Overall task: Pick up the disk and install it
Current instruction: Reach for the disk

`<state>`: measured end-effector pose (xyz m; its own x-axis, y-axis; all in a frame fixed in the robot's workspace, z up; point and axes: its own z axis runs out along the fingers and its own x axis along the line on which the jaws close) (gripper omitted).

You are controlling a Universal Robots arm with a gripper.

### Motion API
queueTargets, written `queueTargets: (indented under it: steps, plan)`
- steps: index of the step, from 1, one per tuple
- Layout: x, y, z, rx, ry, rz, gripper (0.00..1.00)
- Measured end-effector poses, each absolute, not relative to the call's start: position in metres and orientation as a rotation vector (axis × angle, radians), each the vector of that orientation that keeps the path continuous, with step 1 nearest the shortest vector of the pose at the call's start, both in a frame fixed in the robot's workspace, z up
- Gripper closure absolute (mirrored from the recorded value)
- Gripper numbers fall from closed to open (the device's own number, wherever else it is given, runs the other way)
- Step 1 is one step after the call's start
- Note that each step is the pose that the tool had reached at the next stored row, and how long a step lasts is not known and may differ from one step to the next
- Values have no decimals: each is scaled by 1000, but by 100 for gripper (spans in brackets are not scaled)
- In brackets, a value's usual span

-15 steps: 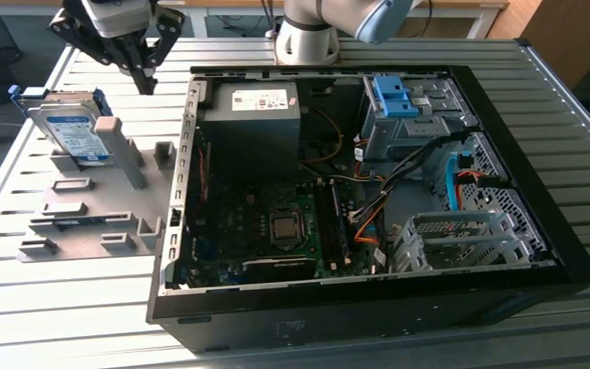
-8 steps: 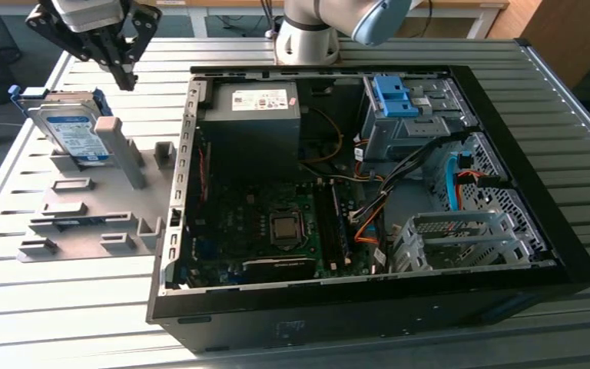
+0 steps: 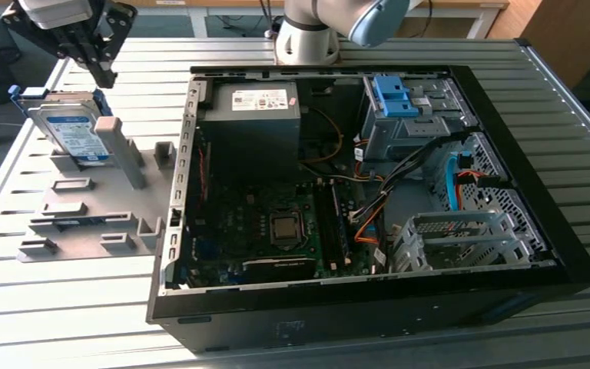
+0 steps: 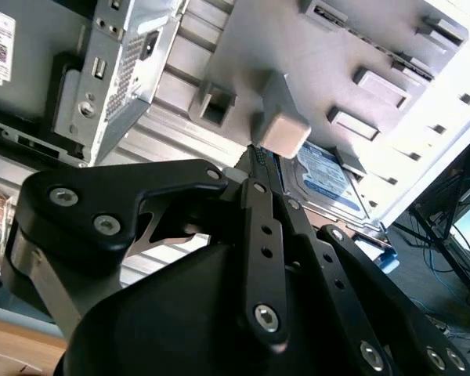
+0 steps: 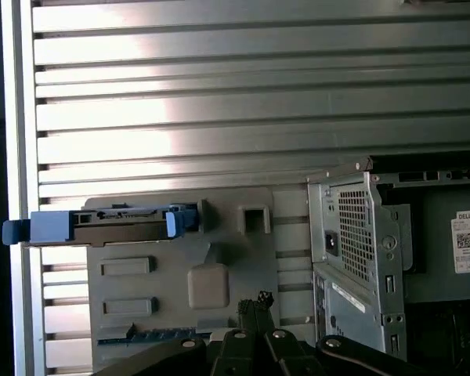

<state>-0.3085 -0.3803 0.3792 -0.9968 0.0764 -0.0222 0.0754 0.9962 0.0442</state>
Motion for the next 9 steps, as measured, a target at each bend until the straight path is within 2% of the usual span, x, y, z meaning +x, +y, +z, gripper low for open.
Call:
queueTargets:
  steps: [9]
  plan:
    - [-328,-376,378,119,3116,68,89]
